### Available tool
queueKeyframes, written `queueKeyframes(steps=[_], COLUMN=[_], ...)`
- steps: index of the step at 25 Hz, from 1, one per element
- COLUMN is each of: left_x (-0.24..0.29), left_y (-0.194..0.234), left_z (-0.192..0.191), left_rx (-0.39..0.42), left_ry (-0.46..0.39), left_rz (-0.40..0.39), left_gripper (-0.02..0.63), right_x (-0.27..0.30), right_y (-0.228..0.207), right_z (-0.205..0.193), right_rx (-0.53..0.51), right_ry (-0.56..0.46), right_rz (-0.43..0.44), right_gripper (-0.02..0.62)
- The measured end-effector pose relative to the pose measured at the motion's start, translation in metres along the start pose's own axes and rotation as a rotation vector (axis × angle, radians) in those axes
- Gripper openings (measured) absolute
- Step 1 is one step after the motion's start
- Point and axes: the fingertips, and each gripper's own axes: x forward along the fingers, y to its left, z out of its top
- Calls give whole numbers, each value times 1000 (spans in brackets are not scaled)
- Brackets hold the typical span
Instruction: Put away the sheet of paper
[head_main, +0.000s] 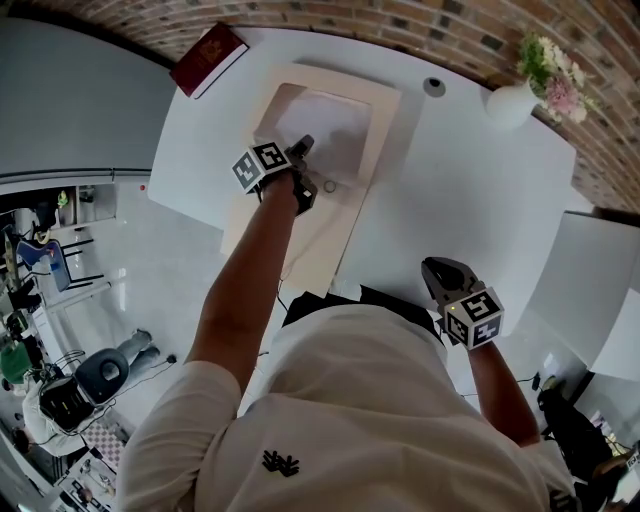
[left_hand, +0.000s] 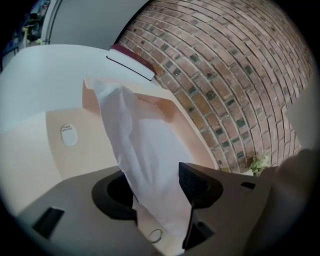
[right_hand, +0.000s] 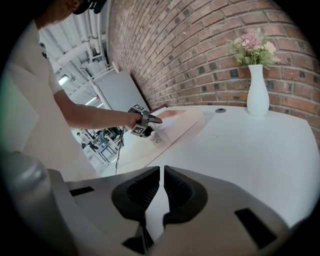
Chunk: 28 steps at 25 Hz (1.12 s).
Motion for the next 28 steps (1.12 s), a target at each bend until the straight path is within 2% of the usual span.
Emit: queueKeyframes(steps=[4, 11, 19, 28], left_x=[-14, -50, -107, -184], left_y=[4, 8, 16, 21], left_z=[-6, -21, -30, -42], left_rx=[24, 42, 76, 125], left_ry=[6, 6, -2, 11], left_rz=[24, -7, -80, -207], left_gripper=[261, 264, 264, 264], right_x=[1, 7, 16, 26], right_y=[9, 32, 76, 141], right_z=[-1, -1, 4, 13], right_rx=[-11, -51, -119, -196], right_ry=[-5, -9, -23, -40], right_rz=[7, 28, 43, 46], right_gripper=[49, 49, 49, 49])
